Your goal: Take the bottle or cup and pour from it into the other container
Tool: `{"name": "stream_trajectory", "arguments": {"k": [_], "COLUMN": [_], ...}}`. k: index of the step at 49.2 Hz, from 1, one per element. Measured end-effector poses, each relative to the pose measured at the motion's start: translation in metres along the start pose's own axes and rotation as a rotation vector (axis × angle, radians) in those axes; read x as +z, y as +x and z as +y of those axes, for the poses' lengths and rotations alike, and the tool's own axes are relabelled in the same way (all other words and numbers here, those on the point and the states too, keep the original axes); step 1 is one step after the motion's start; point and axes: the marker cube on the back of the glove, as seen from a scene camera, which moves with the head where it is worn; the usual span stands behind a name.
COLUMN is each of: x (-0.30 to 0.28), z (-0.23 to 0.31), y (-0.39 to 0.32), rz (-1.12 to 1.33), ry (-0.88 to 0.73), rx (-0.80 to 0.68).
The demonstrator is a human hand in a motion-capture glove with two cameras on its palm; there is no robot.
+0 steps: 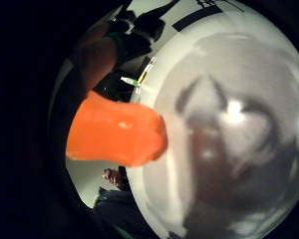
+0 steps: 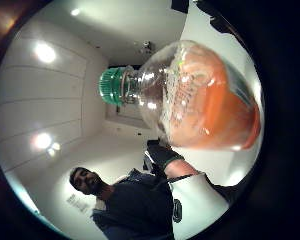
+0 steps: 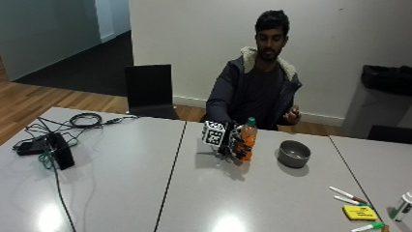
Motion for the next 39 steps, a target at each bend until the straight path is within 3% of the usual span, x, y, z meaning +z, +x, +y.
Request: {"name": "stream_trajectory", "arguments": {"k": [7,18,26,29,33,39], "x": [0.012,0.019,0.024,0.025,0.025,0.019], "z": [-0.003,0.003,-0.013,-0.015,-0.004,-0.024], "y": [-0.002,0.002,-0.010,-0.019,-0.043,-0.085], "rz": [-0.018,-0.041,0.005,0.032,0.048,0.102], "ry": [-0.093,-0.074,0.038,0.043,-0.036,0.026], "rx": [0.117,0.093,0.002,-0.025,0.050,-0.010]}}
